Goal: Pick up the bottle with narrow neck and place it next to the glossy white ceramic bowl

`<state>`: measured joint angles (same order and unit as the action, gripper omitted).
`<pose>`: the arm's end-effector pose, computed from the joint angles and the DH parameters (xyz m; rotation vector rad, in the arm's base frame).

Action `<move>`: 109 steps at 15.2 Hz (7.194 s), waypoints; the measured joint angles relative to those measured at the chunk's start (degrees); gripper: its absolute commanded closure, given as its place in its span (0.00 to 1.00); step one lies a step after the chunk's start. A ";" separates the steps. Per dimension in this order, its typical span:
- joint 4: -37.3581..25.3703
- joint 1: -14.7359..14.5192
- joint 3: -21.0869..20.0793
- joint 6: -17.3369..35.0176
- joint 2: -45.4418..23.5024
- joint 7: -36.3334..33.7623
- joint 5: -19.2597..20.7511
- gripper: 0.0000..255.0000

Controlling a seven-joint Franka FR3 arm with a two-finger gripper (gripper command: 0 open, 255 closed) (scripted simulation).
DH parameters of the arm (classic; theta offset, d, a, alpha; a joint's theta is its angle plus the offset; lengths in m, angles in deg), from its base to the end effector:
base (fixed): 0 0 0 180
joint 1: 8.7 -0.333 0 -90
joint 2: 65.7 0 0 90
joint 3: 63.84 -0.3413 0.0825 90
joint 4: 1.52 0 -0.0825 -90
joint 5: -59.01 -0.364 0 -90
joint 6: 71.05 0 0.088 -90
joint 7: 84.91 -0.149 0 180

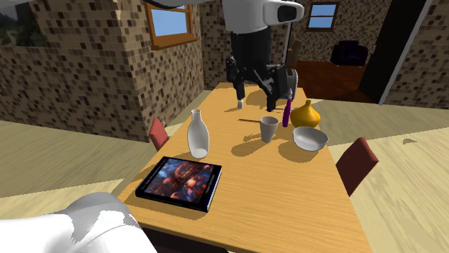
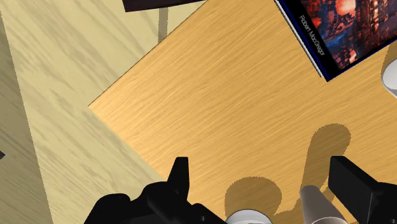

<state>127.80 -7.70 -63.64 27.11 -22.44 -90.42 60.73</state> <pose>0.3008 -0.0108 0.6182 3.0993 -0.1789 0.3304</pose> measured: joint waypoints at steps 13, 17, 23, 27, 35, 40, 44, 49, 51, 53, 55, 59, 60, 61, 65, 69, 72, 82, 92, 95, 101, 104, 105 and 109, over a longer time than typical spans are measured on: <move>2.02 -4.02 -11.11 9.30 -8.44 -10.87 -4.98 0.00; 1.33 -5.27 -15.48 12.81 -12.88 -15.25 -6.03 0.00; -2.29 -6.26 -21.58 17.56 -21.69 -21.56 -5.67 0.00; -5.85 -6.78 -25.81 20.43 -28.73 -26.59 -3.85 0.00; -15.62 -9.19 -32.38 23.30 -43.98 -37.86 3.97 0.00; -15.43 -9.82 -32.70 26.49 -47.80 -40.16 6.61 0.00; -14.70 -9.97 -32.56 28.45 -49.32 -40.94 7.80 0.00; -14.58 -10.02 -32.55 28.74 -49.53 -41.11 7.98 0.00; -14.58 -10.02 -32.55 28.74 -49.53 -41.11 7.98 1.00; -14.59 -10.03 -32.56 28.75 -49.53 -41.11 7.98 1.00; -14.59 -10.03 -32.56 28.75 -49.52 -41.12 7.98 1.00; -14.59 -10.03 -32.55 28.75 -49.52 -41.12 7.99 1.00; -14.59 -10.03 -32.55 28.75 -49.52 -41.12 7.99 1.00; -14.59 -10.02 -32.55 28.75 -49.52 -41.12 7.99 1.00; -15.92 -9.88 -32.63 26.72 -48.65 -40.39 7.17 1.00; -18.17 -9.80 -32.74 23.73 -47.71 -39.68 6.29 1.00; -19.54 -9.71 -32.76 21.83 -47.03 -39.14 5.70 1.00; -25.71 -9.53 -32.76 14.36 -45.38 -37.69 4.27 1.00; -33.32 -9.68 -32.89 6.71 -45.31 -37.14 4.00 1.00; -36.15 -9.85 -33.02 4.28 -45.81 -37.22 4.26 1.00; -42.42 -10.34 -33.33 -0.79 -47.29 -37.44 5.08 1.00; -45.06 -10.52 -33.43 -3.09 -47.70 -37.43 5.32 1.00; -46.54 -10.68 -33.50 -4.17 -48.20 -37.49 5.60 1.00; -51.50 -11.35 -33.80 -7.84 -49.80 -37.82 6.60 1.00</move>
<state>76.30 -19.04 -97.44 19.27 -72.24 -128.23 67.33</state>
